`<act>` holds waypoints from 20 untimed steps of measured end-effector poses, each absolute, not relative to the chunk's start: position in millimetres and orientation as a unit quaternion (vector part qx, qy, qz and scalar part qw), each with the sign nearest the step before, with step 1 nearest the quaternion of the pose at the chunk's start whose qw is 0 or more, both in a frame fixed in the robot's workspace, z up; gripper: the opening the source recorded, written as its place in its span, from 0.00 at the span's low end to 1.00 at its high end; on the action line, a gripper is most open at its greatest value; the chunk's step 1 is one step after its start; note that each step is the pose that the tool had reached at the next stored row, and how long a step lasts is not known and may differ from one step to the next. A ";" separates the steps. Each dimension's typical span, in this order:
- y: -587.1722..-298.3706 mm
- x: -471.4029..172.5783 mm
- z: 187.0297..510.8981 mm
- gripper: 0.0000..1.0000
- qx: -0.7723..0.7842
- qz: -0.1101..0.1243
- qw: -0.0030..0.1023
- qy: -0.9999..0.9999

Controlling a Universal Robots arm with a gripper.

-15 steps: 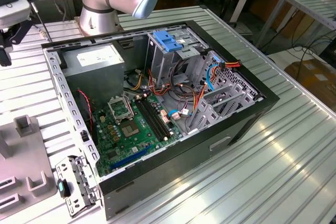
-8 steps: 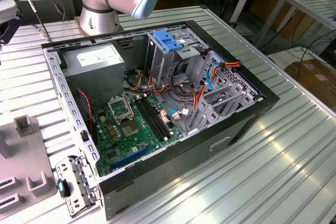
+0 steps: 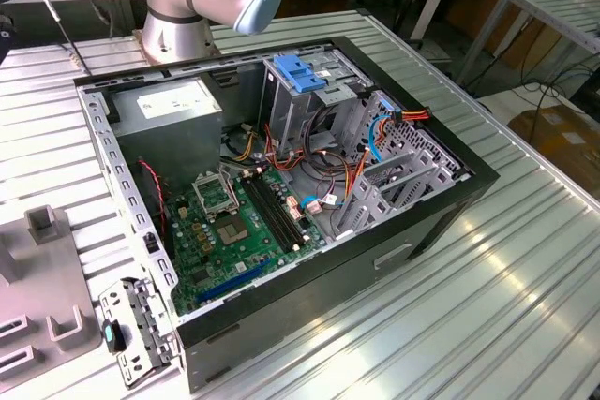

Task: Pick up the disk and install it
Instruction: 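Reach for the disk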

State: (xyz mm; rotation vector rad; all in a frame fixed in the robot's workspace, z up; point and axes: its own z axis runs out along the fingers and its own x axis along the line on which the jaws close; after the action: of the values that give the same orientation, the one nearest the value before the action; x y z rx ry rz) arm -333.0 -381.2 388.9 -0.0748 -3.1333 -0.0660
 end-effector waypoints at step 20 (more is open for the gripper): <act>-376.4 -380.2 387.8 0.11 -0.024 -0.021 0.003 -0.999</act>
State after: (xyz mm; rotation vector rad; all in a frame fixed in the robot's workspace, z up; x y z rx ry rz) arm -380.2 -376.4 387.8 -0.0747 -3.1333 -0.0660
